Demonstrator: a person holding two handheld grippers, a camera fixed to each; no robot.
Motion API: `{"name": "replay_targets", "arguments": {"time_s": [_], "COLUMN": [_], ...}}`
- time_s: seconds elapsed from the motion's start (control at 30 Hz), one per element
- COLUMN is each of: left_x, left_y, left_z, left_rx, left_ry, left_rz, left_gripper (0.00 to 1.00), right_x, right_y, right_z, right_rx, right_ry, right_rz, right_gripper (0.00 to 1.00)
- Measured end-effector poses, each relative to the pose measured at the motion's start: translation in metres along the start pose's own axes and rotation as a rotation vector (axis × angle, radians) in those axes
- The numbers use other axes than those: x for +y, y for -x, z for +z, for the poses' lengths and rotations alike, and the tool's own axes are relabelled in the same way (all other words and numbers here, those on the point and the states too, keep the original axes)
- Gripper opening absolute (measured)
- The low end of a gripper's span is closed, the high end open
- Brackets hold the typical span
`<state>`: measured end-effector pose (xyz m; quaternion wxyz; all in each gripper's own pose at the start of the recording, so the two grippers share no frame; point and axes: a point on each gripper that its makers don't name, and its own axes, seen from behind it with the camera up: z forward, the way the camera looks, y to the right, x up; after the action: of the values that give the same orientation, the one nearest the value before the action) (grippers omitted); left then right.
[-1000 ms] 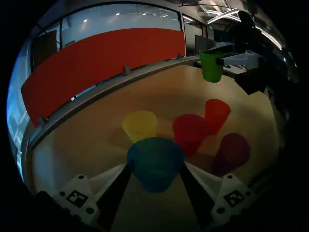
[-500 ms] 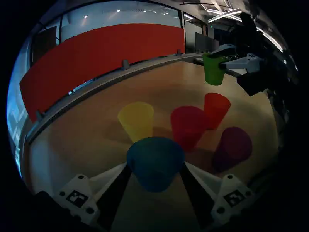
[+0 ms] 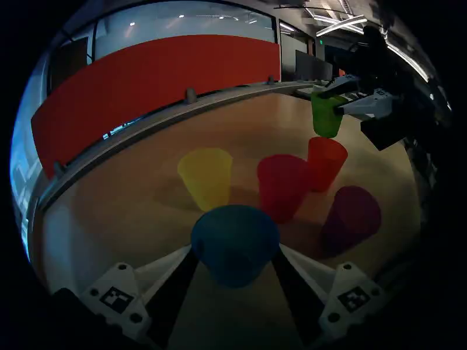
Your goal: Pour water
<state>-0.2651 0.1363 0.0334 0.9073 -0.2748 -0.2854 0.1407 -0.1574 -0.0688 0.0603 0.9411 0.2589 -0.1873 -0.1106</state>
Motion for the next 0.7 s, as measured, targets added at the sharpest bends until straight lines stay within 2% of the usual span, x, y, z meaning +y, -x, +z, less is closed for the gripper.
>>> {"name": "replay_targets", "arguments": {"time_s": [0.7], "left_x": [-0.001], "left_y": [0.022], "left_z": [0.0], "left_rx": [-0.052], "left_ry": [-0.003], "left_rz": [-0.005], "left_gripper": [0.85], "right_x": [-0.001], "right_y": [0.06], "right_z": [-0.003], "right_rx": [-0.096], "right_ry": [0.019], "right_rz": [0.052], "right_gripper": [0.92]}}
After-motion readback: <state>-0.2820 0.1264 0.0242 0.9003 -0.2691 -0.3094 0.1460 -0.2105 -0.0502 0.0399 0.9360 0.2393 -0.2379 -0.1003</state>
